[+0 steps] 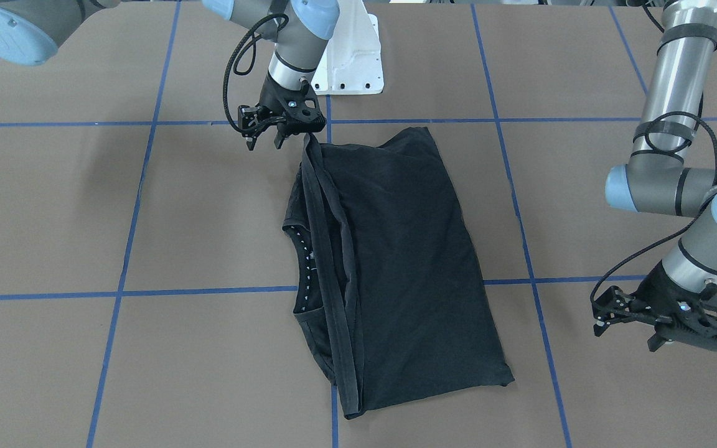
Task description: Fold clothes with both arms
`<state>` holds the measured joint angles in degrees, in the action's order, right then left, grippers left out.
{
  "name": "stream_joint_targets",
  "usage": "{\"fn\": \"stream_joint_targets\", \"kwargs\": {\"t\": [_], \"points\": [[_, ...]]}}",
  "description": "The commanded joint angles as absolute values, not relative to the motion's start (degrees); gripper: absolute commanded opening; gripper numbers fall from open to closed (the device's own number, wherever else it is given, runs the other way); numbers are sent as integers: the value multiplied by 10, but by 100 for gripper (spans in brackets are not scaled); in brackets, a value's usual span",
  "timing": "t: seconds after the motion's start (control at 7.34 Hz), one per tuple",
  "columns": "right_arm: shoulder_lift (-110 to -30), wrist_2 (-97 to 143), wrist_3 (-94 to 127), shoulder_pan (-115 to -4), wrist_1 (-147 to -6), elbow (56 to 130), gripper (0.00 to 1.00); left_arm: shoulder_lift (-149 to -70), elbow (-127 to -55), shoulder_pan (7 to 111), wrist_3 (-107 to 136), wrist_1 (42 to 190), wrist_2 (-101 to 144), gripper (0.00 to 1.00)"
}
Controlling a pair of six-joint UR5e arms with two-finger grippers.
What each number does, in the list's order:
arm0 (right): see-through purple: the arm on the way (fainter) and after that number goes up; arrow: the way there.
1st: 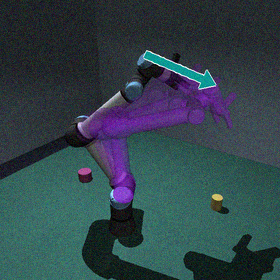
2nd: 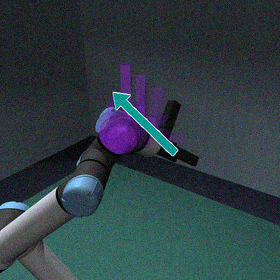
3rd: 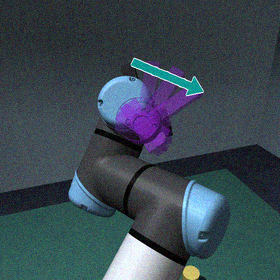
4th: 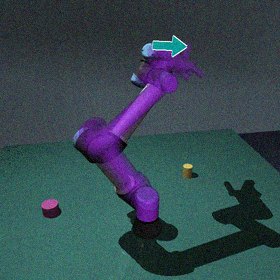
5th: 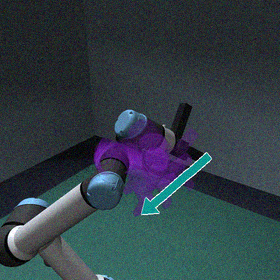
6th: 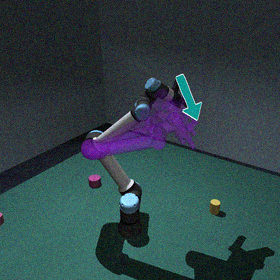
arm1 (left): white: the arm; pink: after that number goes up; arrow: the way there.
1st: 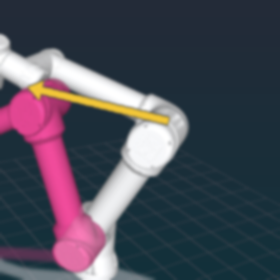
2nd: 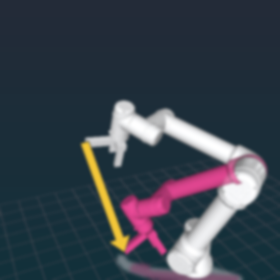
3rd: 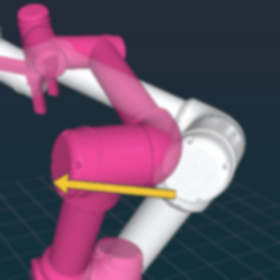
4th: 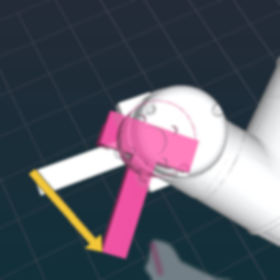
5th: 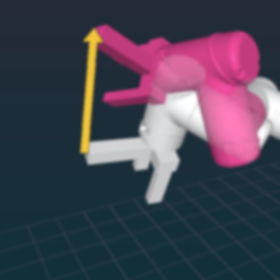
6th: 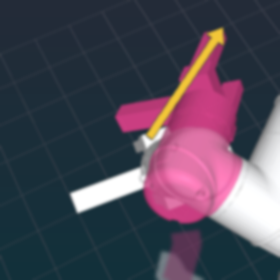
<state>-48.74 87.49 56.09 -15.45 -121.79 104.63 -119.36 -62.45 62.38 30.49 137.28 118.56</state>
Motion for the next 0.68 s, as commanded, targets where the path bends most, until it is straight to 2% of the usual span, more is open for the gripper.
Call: {"fn": "stream_joint_targets", "kwargs": {"t": [0.0,0.14,0.27,0.54], "points": [[-418,876,569,-161,-1211,1007,66,-1194,-627,624,305,1373,1186,100],[-370,877,571,-161,-1204,943,66,-1194,-626,624,305,1373,1186,100],[-357,877,580,-154,-1168,897,66,-1194,-626,624,304,1373,1187,100],[-364,915,585,-147,-1151,888,65,-1194,-624,624,304,1373,1186,100]]}}
